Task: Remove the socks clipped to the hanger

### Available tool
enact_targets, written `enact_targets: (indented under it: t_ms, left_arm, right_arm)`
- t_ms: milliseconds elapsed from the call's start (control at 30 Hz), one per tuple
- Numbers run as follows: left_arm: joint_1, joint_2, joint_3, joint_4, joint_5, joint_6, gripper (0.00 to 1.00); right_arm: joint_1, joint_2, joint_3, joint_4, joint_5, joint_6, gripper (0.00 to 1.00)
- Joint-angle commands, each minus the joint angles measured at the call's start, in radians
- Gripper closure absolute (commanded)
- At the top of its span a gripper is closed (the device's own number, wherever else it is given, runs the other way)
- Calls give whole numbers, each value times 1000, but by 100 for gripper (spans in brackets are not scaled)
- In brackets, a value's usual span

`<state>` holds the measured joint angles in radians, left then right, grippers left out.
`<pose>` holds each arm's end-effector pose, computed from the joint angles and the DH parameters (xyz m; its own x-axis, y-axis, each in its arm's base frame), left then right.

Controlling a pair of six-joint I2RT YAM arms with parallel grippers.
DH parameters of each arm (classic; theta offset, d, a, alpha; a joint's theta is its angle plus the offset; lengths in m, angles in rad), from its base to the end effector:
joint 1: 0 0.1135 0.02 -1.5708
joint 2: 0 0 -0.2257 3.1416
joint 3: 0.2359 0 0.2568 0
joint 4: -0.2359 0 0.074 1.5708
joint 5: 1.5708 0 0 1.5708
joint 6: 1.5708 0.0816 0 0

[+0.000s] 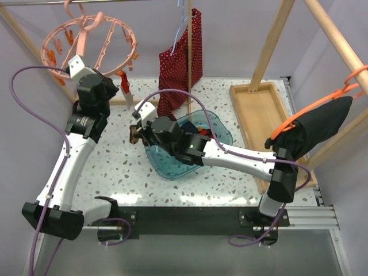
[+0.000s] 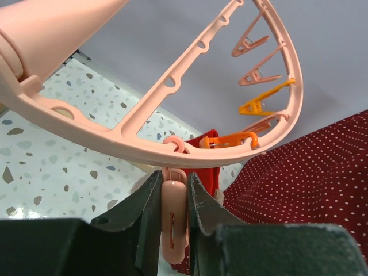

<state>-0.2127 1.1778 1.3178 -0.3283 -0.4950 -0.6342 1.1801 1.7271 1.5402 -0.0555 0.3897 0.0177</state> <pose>0.3167 -0.0287 0.3890 0.0128 -0.5362 -0.8440 -0.3262 0.7957 -0.5104 0.2026 0.4105 0.3131 -0.1041 -0.2096 -0.9722 -0.7131 0.6971 -0.0740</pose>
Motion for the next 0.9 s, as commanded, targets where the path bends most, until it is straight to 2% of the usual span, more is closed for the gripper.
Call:
enact_targets:
  t_ms: [0,200,533,767,800,867]
  left_arm:
    - [-2,-35,-5,63,61,33,100]
    - [-2,-66,-31,87,139,76,100]
    - [-2,-87,-34,103,251,129,100]
    - [-2,-89,-31,106,363,149,100]
    - [-1,-87,-31,107,377,151,100]
    - [-2,-86,-26,103,420,156,100]
  right_arm:
    - [4,-118,-54,22,98,-13,100]
    - [-23,-207,-150,-36,178,-55,100]
    - [-236,-342,-281,-155,57,106,100]
    - [-313,-325,-270,-293,32,169,100]
    - [-319,-319,-272,-319,28,179,94]
    - [-349,-308,-267,-348,-26,189,88]
